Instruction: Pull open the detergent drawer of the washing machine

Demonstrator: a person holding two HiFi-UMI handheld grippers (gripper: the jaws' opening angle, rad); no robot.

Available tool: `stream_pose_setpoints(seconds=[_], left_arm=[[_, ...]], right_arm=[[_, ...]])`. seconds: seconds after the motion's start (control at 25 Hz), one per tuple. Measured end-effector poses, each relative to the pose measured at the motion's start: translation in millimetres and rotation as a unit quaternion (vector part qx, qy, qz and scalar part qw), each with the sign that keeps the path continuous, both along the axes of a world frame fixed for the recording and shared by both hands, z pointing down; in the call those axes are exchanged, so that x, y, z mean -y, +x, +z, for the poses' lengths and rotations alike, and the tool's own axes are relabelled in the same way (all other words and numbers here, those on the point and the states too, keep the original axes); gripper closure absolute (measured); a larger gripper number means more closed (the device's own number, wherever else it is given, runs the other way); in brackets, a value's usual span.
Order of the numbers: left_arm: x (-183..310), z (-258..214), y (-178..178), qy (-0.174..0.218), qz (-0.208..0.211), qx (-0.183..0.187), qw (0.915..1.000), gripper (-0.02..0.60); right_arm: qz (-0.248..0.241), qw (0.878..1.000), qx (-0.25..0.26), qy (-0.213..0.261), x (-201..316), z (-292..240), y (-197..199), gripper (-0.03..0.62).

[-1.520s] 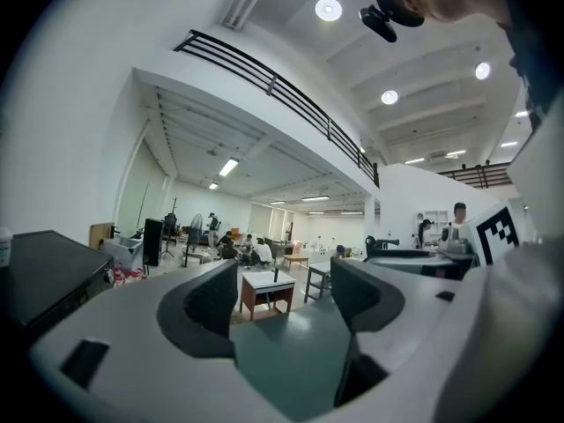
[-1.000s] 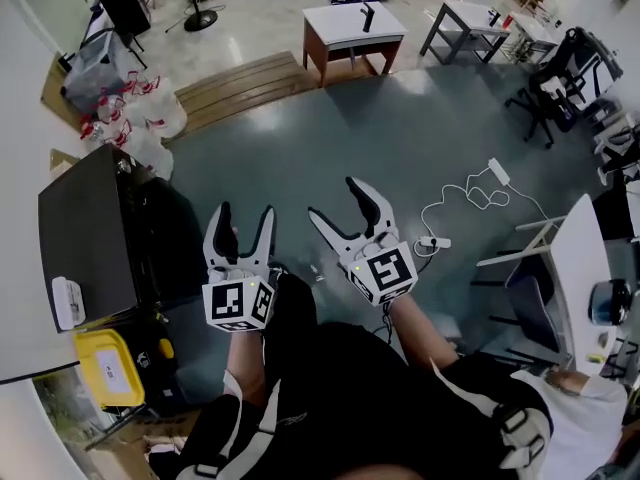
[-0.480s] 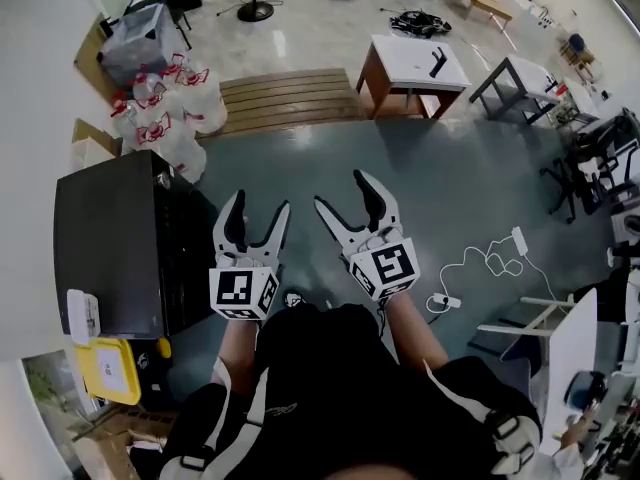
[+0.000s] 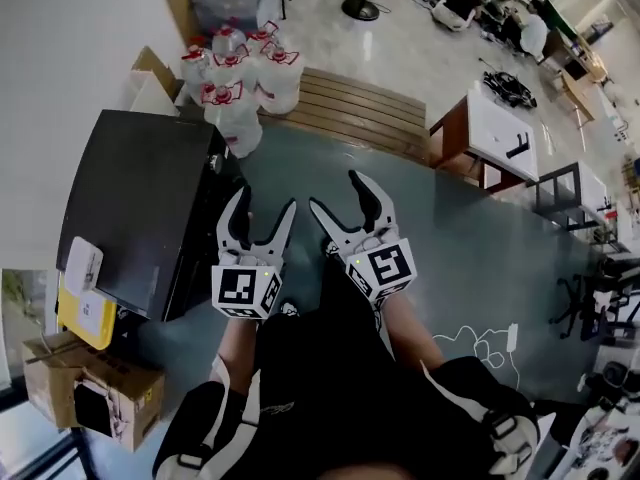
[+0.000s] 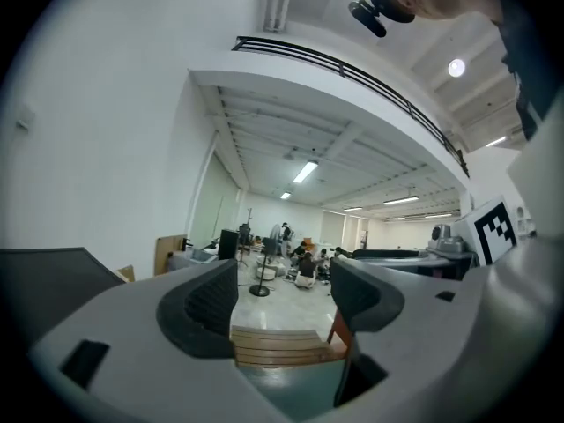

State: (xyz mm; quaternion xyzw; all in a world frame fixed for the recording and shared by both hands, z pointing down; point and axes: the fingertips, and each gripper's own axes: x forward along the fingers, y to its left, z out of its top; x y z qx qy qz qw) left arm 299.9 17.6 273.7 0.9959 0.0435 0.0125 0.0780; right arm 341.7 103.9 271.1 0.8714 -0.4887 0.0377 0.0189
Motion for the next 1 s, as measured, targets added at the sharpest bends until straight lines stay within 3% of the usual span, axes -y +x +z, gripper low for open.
stream_pose_setpoints(seconds=[0.16,0.32,0.48,0.6,0.72,0.92,1.0], left_arm=[[38.6,5.4,37.6,0.003,-0.085,0.007,0.9963,0.265],[66.9,1.7,65.7,-0.002,-0.166,0.016,0.9861,0.265],[87.8,-0.2,76.1,-0.005,-0.258,0.015,0.9660,0.265],[101.8,7.1,65.0,0.000,-0.315,0.019,0.9488,0.265],[121.2,16.4,21.0,0.000,-0.389,0.033,0.9207,0.265],[125.6,21.6,-70.1,0.000,-0.524,0.046,0.8504,0.265],[121.7,22.3,-111.3,0.000,-0.561,0.049,0.8262,0.265]], right_arm=[[-0.084,0.996,0.007,0.005,45.4,4.6,52.9,0.260],[-0.169,0.986,0.008,0.004,86.2,-5.7,95.2,0.260],[-0.258,0.966,0.010,0.000,119.0,-5.6,117.5,0.260],[-0.318,0.948,0.019,0.000,145.1,7.1,111.8,0.260],[-0.395,0.918,0.032,-0.001,182.7,20.2,73.9,0.260],[-0.523,0.851,0.045,0.000,218.5,33.2,-8.8,0.260],[-0.560,0.827,0.047,-0.001,222.2,35.5,-49.2,0.260]])
